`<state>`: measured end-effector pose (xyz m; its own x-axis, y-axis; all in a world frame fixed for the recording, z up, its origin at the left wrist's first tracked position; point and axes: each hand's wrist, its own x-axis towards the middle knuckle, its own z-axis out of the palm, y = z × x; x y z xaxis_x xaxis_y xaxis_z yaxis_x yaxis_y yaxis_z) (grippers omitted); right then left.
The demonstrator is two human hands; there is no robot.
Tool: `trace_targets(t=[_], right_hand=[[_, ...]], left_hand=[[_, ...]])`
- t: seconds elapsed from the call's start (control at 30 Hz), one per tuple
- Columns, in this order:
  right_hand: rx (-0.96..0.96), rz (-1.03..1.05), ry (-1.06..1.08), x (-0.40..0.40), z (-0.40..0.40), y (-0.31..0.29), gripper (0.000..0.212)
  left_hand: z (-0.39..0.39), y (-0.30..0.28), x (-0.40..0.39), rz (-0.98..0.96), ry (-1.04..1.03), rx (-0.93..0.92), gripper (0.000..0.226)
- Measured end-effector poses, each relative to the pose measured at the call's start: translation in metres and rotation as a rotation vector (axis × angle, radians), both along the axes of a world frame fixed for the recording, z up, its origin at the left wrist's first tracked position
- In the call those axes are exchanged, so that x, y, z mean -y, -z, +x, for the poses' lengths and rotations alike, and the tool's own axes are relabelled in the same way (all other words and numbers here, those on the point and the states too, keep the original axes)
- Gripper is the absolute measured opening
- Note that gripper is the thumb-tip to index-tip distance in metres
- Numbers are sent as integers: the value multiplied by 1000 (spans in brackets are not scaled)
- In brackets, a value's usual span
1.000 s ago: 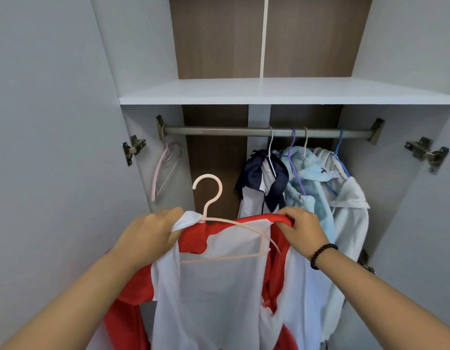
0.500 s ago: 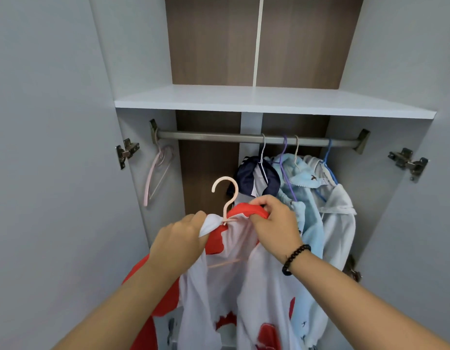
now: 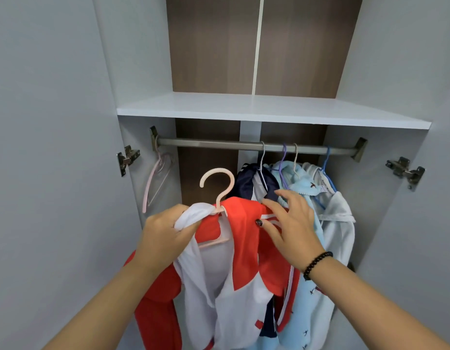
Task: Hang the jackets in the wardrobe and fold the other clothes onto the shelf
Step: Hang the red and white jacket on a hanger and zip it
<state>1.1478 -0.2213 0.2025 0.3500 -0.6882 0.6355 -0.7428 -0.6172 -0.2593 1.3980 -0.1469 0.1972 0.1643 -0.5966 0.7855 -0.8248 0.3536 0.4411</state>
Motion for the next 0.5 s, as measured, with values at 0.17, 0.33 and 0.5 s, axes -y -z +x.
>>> trace_targets(t=[0.17,0.33,0.5], right_hand=[[-168,284,-244,4,1,-4,19],[-52,290,-337,-11,20,19,19],[125,389,-339,-6,36,28,34]], left_hand=[[8,3,1,-95,25,205,58],[16,18,3,-61,17,354,37],[23,27,10,-55,-71,400,54]])
